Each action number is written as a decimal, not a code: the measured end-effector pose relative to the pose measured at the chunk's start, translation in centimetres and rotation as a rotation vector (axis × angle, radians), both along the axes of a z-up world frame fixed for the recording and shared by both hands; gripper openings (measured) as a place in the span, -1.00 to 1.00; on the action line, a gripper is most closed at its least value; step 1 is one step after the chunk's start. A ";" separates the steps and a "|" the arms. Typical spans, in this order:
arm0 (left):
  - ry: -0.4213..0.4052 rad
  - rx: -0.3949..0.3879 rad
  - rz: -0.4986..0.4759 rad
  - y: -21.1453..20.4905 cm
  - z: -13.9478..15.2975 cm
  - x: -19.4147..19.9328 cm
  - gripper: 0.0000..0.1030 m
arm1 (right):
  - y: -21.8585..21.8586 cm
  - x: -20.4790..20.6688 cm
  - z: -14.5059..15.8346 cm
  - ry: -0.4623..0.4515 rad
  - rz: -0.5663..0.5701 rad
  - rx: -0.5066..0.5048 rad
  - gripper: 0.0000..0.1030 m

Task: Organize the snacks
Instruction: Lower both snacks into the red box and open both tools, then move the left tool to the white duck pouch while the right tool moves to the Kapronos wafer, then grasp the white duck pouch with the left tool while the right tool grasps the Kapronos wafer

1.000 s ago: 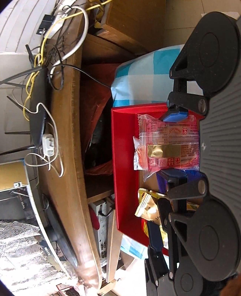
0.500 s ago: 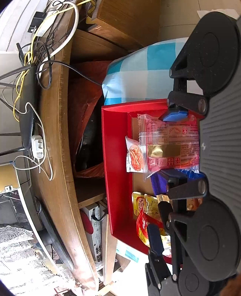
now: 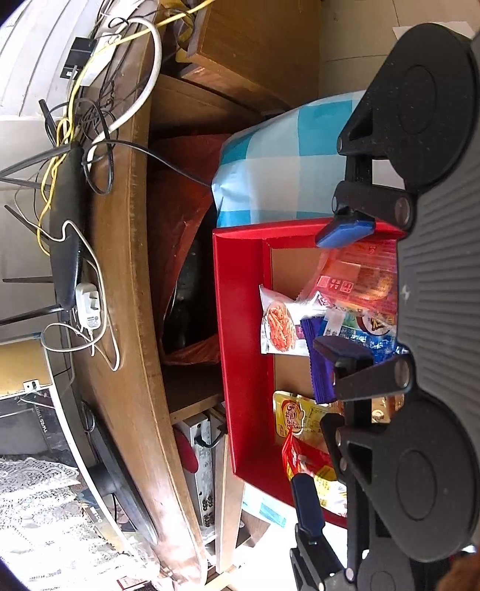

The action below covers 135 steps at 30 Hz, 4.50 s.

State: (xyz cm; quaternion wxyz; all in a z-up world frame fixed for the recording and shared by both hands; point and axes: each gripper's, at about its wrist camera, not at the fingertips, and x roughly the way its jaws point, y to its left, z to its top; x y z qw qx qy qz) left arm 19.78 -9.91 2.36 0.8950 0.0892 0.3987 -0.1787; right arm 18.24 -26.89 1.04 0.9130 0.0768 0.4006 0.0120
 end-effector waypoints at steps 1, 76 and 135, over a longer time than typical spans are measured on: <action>0.000 -0.004 -0.004 0.0 0.1 -0.2 0.38 | -0.1 -0.3 0.2 -0.002 -0.002 0.000 0.55; 0.316 0.040 -0.206 -0.9 -5.5 -14.6 0.53 | -1.7 -14.2 -5.7 0.335 0.217 -0.048 0.75; 0.329 0.080 -0.396 -3.2 -6.6 -14.8 0.23 | 0.1 -14.7 -6.6 0.275 0.291 -0.232 0.64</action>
